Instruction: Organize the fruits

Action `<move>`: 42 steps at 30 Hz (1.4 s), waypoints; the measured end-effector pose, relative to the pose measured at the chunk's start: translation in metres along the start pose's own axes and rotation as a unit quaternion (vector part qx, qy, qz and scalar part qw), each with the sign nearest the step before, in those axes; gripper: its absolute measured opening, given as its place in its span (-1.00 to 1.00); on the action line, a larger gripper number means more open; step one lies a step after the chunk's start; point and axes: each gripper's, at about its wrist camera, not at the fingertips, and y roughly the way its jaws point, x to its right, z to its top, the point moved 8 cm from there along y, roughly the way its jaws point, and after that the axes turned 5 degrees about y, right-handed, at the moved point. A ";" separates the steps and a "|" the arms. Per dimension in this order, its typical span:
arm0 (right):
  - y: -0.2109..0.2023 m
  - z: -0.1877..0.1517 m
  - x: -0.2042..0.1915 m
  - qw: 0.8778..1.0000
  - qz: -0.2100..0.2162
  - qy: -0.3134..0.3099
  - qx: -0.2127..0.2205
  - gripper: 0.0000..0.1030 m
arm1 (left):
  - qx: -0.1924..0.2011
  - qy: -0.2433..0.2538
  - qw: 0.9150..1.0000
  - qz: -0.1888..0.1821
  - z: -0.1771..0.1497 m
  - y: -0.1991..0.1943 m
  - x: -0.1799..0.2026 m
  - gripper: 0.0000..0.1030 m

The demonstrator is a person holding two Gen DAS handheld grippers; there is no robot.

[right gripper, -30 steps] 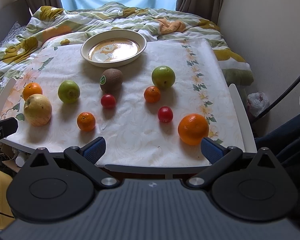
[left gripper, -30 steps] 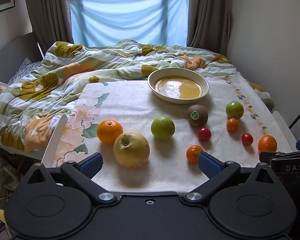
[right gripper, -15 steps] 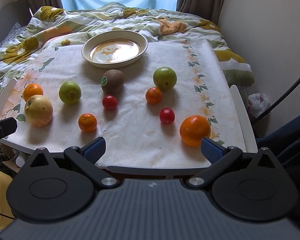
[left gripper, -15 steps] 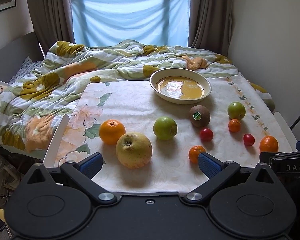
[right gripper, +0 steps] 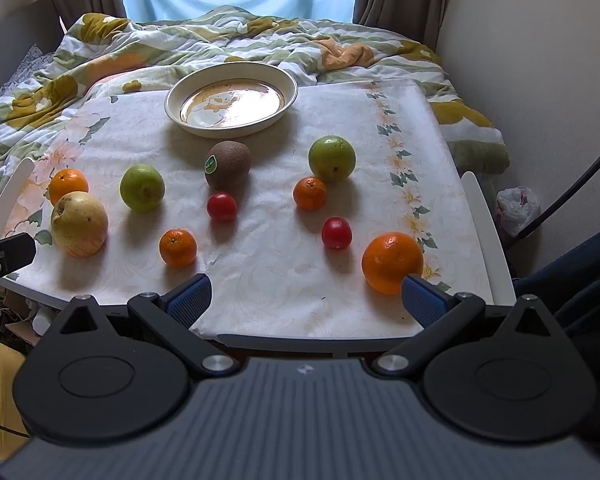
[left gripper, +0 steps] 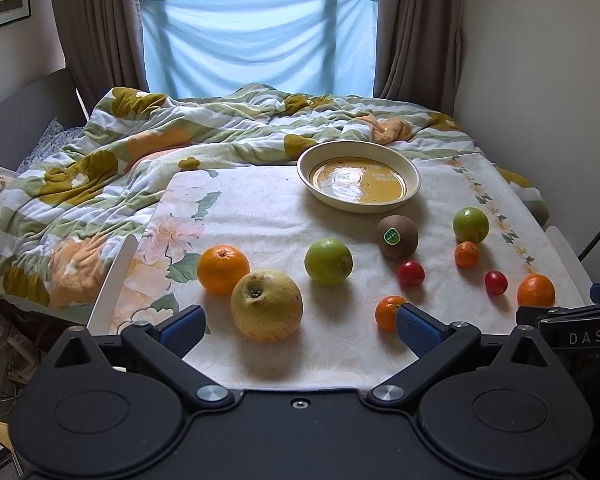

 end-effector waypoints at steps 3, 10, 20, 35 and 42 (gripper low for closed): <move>0.000 0.000 0.000 1.000 0.000 0.000 0.001 1.00 | 0.001 0.000 1.000 0.000 0.001 0.000 0.000 1.00; 0.000 0.000 0.001 1.000 0.000 0.001 0.001 1.00 | 0.001 0.000 1.000 0.000 0.001 -0.001 0.001 1.00; 0.000 0.002 -0.001 1.000 0.001 0.000 0.001 1.00 | 0.001 -0.001 1.000 0.002 0.002 -0.002 0.000 1.00; -0.005 0.008 -0.006 1.000 0.010 0.005 0.007 1.00 | 0.008 -0.006 1.000 -0.002 0.008 -0.007 -0.001 1.00; -0.011 0.016 0.008 0.999 0.015 0.007 0.033 1.00 | 0.016 0.019 1.000 -0.003 0.012 -0.006 0.014 1.00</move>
